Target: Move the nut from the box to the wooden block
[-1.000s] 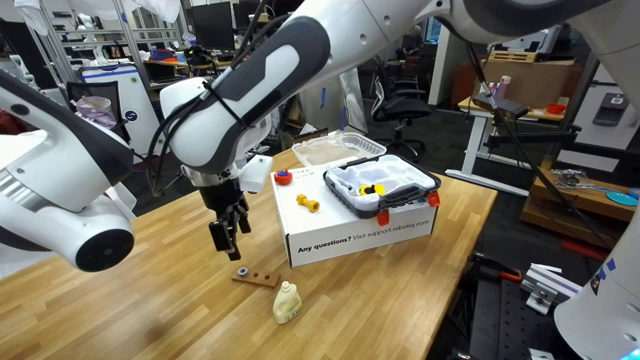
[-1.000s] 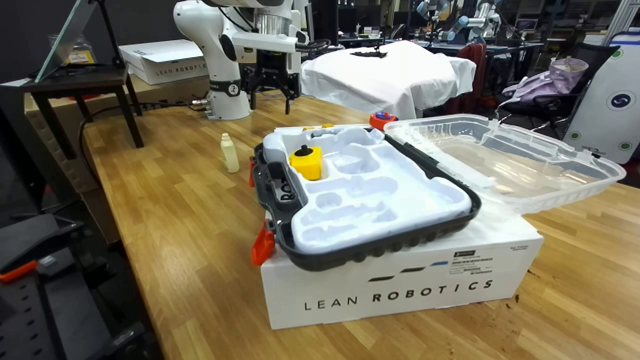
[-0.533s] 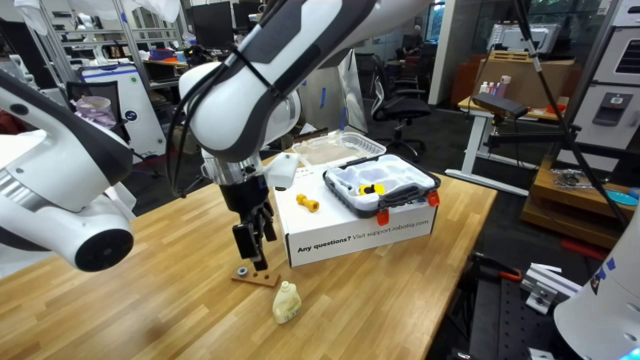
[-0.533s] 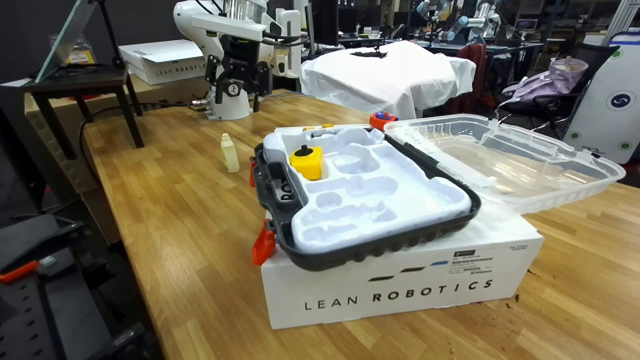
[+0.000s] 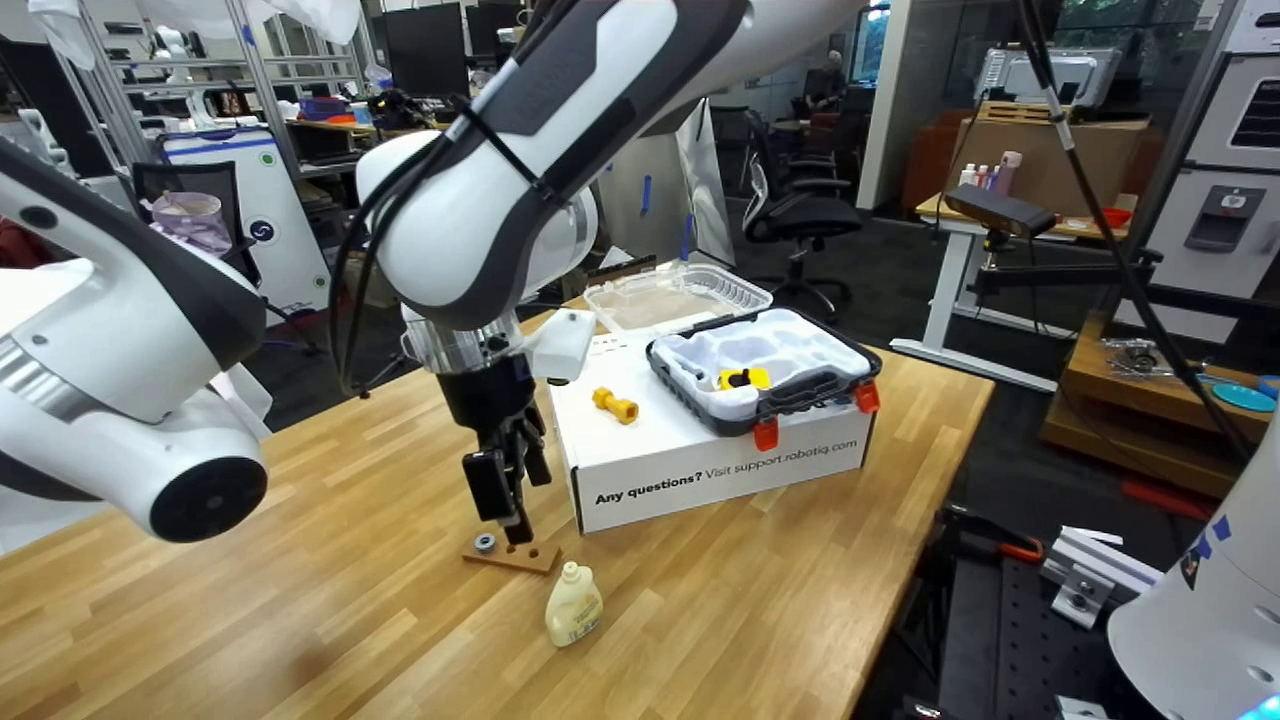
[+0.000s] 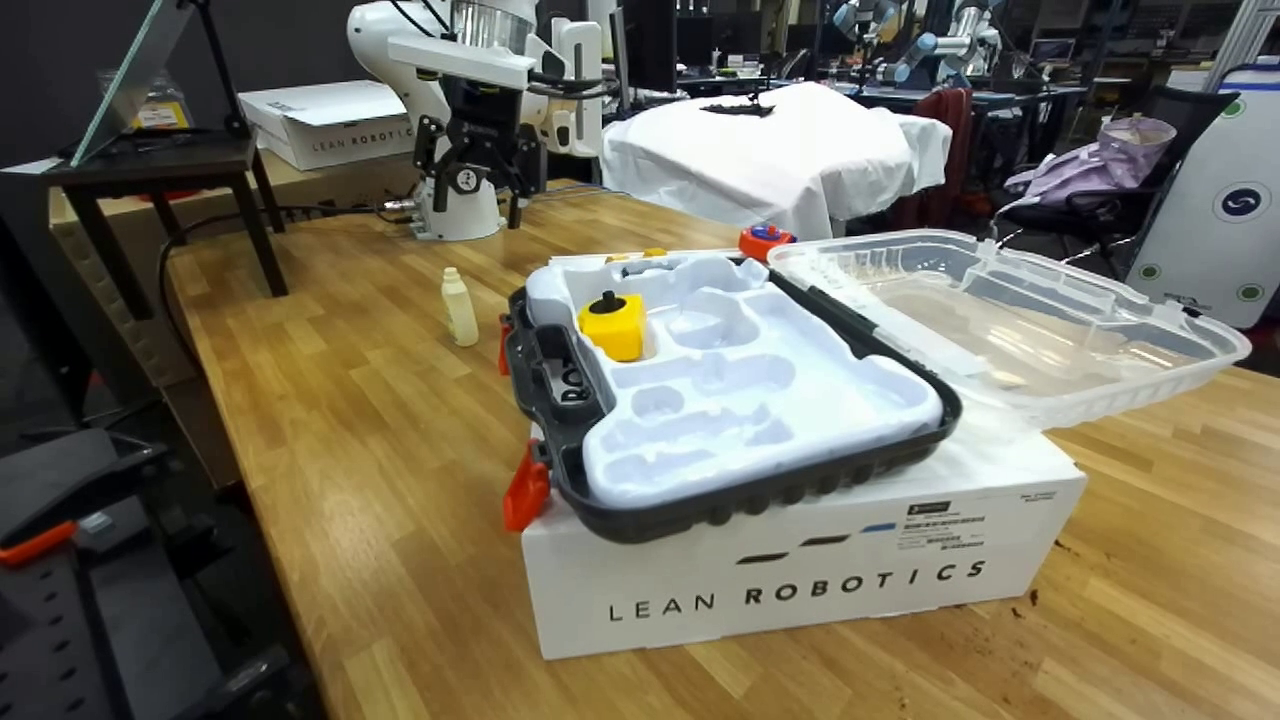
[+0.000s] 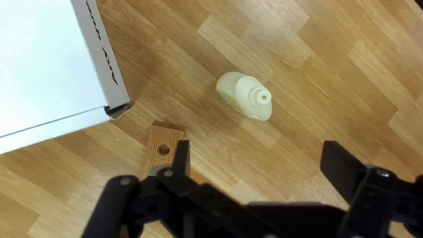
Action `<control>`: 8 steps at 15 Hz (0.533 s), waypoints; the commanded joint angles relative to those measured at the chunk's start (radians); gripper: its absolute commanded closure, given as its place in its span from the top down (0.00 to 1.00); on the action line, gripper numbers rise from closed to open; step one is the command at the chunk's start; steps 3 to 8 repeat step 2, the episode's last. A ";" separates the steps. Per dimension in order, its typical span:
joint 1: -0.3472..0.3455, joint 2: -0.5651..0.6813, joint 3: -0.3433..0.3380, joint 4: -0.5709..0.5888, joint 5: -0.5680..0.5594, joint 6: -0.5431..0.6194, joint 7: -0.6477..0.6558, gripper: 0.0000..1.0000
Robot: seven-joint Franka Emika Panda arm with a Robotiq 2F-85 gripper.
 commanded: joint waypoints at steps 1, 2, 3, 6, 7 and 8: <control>-0.003 0.002 0.004 0.003 -0.003 -0.002 0.002 1.00; -0.003 0.001 0.004 0.003 -0.003 -0.002 0.002 1.00; -0.003 0.001 0.004 0.003 -0.003 -0.002 0.002 1.00; -0.003 0.001 0.004 0.003 -0.003 -0.002 0.002 1.00; -0.003 0.001 0.004 0.003 -0.003 -0.002 0.002 1.00; -0.003 0.001 0.004 0.003 -0.003 -0.002 0.002 1.00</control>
